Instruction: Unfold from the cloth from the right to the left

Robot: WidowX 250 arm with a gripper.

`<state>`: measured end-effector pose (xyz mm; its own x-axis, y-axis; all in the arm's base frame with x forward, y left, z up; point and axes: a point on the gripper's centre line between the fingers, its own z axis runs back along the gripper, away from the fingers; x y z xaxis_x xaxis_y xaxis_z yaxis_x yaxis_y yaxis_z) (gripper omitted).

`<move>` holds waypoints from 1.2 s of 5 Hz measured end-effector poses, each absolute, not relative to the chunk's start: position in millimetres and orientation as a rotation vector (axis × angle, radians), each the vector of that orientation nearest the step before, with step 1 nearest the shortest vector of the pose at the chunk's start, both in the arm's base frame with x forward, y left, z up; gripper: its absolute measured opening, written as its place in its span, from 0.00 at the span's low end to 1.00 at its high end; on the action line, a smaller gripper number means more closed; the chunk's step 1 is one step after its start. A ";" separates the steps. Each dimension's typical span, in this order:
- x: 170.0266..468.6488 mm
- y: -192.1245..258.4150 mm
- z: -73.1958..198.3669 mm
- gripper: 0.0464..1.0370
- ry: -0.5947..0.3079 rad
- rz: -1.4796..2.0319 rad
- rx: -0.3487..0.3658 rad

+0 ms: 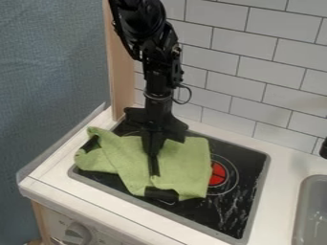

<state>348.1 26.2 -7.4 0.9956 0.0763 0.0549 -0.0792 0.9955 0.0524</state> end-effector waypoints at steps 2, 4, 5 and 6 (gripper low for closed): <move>349.3 16.0 -7.1 0.00 -0.058 0.060 0.011; 355.2 0.3 11.5 0.00 -0.103 0.027 -0.049; 356.3 -3.9 14.8 0.00 -0.103 0.026 -0.066; 362.8 -19.8 27.8 0.00 -0.136 -0.007 -0.082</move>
<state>362.8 -19.8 27.8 0.9907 -0.0010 0.1359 0.0121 0.9966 -0.0810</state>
